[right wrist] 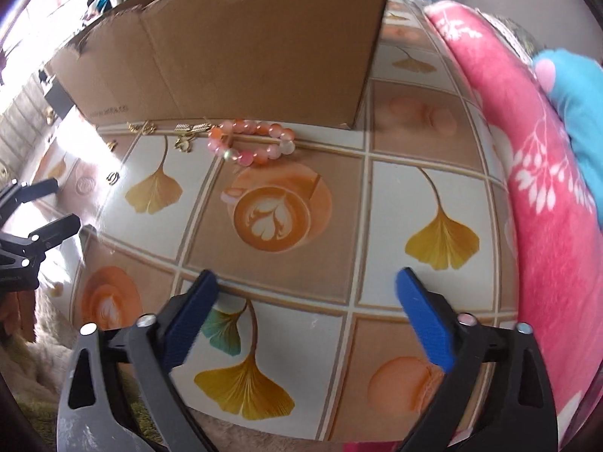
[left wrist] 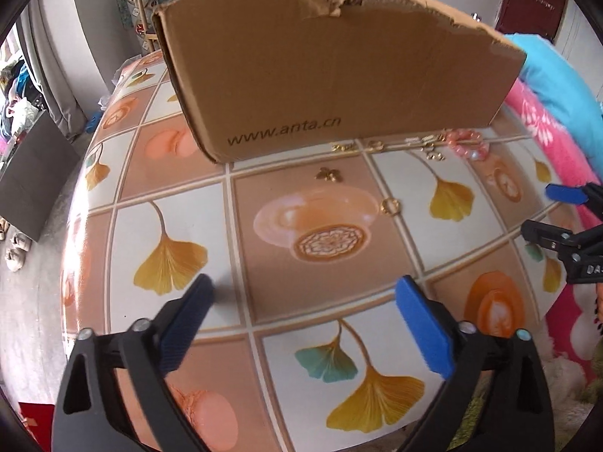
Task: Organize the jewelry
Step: 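Move both grippers back over the table beside the box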
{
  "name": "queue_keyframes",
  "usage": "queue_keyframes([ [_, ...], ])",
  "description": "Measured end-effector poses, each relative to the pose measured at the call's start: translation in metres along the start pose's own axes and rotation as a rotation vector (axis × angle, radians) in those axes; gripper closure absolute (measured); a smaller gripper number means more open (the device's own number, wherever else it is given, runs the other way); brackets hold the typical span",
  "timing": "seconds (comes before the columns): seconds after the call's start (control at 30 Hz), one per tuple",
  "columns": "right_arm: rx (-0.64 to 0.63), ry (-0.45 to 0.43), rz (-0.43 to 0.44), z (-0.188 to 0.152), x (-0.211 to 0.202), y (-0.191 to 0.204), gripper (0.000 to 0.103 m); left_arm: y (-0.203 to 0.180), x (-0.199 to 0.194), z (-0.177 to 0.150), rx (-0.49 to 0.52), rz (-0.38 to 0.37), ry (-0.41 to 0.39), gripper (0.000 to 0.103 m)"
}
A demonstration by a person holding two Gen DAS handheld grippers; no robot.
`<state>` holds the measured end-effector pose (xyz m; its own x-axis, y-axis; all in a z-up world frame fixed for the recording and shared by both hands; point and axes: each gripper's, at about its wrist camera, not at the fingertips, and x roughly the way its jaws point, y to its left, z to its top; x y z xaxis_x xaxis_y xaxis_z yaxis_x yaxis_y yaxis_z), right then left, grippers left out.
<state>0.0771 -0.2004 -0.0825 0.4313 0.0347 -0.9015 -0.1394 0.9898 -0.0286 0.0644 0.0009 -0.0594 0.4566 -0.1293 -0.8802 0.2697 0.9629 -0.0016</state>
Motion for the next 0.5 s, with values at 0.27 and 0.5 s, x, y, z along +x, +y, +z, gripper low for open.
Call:
queue_keyframes([
  [0.27,0.029,0.008,0.012,-0.0025,-0.0003,-0.0008,0.008,-0.0017,0.0006,0.0019,0.015,0.004,0.020,0.005],
  [0.5,0.001,-0.017,0.020,-0.0048,0.0005,-0.0063,0.008,-0.0018,0.0014,0.0024,0.023,0.001,0.040,0.005],
])
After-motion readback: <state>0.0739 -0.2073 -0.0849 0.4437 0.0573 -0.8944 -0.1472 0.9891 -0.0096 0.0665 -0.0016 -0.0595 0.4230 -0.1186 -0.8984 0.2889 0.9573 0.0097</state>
